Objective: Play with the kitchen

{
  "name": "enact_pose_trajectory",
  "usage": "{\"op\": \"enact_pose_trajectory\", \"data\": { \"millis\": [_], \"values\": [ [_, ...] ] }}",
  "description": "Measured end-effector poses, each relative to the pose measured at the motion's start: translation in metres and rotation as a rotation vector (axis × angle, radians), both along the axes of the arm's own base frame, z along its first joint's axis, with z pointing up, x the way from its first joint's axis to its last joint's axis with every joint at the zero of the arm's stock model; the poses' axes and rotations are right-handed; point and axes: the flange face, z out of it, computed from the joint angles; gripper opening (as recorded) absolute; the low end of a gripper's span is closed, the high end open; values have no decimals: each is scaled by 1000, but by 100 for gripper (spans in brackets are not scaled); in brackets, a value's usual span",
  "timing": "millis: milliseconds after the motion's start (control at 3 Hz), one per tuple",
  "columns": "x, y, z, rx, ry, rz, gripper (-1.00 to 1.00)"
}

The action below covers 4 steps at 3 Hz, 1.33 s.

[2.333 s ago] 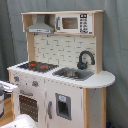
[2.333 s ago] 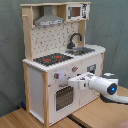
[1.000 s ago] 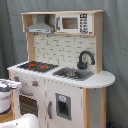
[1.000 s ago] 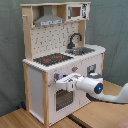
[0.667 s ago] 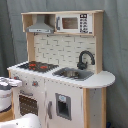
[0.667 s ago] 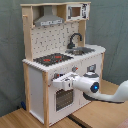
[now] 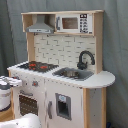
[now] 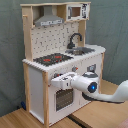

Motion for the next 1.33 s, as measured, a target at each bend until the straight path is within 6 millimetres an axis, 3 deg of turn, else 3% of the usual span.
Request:
{"op": "enact_pose_trajectory", "data": {
  "millis": [1333],
  "values": [
    [0,2,2,459,33,-27,-100]
  ]
}}
